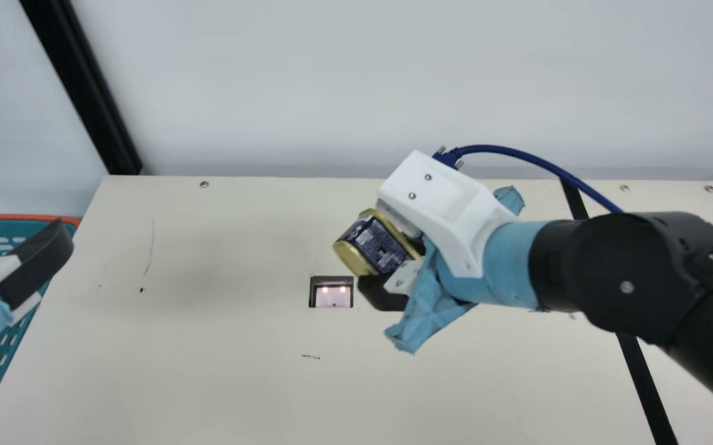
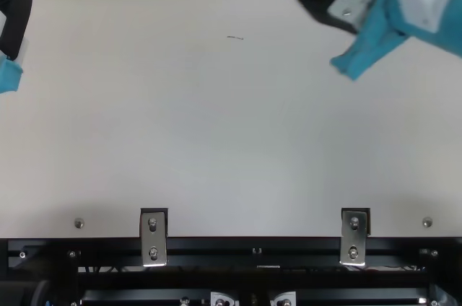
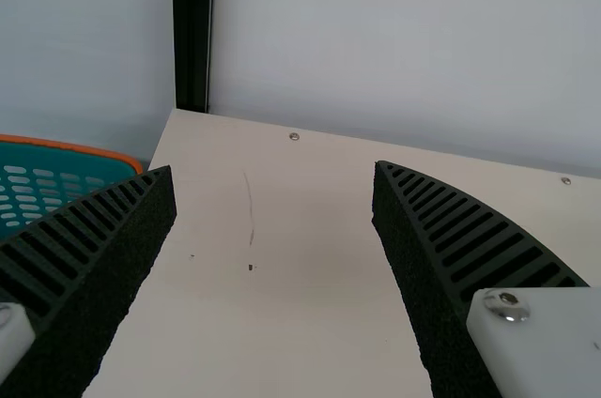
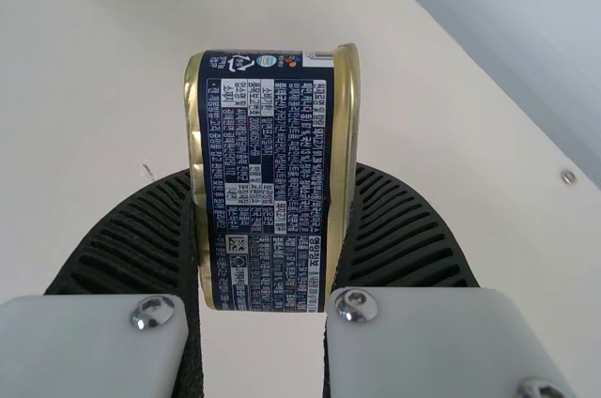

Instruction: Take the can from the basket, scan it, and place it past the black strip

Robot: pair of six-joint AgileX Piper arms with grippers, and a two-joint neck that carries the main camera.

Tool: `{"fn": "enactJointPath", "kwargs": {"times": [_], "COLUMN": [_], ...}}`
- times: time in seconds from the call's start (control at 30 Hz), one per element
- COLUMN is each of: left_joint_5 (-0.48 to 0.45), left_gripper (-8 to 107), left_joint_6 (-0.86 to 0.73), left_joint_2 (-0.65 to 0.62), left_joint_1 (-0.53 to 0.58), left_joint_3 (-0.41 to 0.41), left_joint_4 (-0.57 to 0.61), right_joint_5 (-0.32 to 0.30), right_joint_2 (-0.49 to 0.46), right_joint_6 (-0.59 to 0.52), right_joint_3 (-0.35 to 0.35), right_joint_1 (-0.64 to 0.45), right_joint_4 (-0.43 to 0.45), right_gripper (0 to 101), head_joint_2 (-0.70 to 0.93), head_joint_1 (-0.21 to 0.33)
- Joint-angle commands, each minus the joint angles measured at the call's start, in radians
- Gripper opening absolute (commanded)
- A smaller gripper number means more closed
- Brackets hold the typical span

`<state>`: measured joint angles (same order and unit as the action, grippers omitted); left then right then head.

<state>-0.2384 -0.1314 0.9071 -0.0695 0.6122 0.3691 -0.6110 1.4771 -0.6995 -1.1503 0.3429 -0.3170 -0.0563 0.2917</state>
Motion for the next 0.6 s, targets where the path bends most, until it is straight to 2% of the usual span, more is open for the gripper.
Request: {"fn": "enactJointPath", "kwargs": {"times": [0.0, 0.3, 0.57], "left_joint_5": [0.0, 0.0, 0.0], "left_gripper": [90, 90, 90], "left_joint_6": [0.0, 0.0, 0.0], "left_joint_2": [0.0, 0.0, 0.0], "left_joint_1": [0.0, 0.0, 0.0], "left_joint_3": [0.0, 0.0, 0.0], "left_joint_4": [0.0, 0.0, 0.0], "right_joint_5": [0.001, -0.073, -0.157], "right_joint_2": [-0.013, -0.06, -0.074], "right_joint_6": [0.009, 0.029, -0.004], "right_joint_3": [0.006, 0.022, 0.023], "right_joint_1": [-0.031, -0.169, -0.313], "right_joint_4": [0.02, 0.112, 0.199], "right_gripper": [0, 0, 0], "head_joint_2": [-0.03, -0.186, -0.308], "head_joint_1": [0.0, -0.016, -0.013]}}
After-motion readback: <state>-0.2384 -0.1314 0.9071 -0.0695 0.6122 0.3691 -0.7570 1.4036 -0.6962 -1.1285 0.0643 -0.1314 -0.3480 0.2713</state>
